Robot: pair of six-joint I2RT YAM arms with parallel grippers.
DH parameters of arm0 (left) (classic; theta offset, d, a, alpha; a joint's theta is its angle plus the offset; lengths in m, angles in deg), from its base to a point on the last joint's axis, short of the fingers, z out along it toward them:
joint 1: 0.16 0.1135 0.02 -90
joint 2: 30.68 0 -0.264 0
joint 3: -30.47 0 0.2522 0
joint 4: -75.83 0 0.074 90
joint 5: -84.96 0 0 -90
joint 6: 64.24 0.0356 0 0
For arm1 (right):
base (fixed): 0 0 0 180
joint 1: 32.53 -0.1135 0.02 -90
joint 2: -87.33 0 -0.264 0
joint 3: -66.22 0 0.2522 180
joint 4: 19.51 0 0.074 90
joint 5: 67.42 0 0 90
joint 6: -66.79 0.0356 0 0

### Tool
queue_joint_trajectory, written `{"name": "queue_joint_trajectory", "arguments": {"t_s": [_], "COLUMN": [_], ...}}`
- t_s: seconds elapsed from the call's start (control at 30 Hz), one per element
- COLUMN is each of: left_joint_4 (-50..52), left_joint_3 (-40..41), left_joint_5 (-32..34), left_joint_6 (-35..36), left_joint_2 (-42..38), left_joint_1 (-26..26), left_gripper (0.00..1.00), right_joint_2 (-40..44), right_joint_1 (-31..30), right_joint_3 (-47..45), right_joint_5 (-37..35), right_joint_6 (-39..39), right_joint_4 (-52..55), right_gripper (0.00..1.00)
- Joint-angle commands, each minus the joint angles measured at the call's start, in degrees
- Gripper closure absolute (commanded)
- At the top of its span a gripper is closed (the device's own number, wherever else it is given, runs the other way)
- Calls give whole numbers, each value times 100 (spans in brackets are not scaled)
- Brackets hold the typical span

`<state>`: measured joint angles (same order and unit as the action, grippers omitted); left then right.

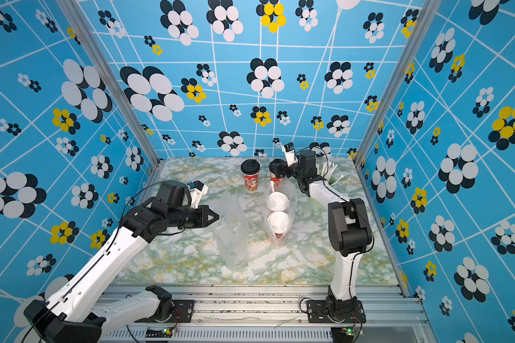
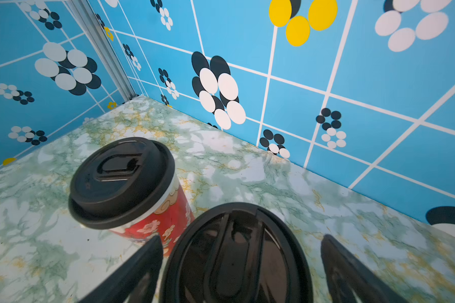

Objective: Pack milk tea into plastic carrier bags
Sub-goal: Pick up the milk tea cup at the center of the board.

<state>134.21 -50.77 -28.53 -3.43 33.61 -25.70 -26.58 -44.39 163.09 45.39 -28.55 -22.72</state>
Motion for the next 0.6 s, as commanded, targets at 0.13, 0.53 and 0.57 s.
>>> {"name": "queue_joint_trajectory", "arguments": {"t_s": [0.13,0.53,0.57], "left_joint_4": [93,93,86], "left_joint_3": [-327,-434,-433], "left_joint_5": [-164,-275,-278], "left_joint_6": [-86,-209,-217], "left_joint_2": [149,311,310], "left_joint_1": [201,242,242], "left_gripper": [89,90,90], "right_joint_2": [-250,-279,-277], "right_joint_1": [7,61,61], "right_joint_3": [321,395,377], "right_joint_5": [-64,-22,-11], "right_joint_6": [95,-187,-199], "right_joint_4": [66,604,642], "right_gripper": [5,5,5]}}
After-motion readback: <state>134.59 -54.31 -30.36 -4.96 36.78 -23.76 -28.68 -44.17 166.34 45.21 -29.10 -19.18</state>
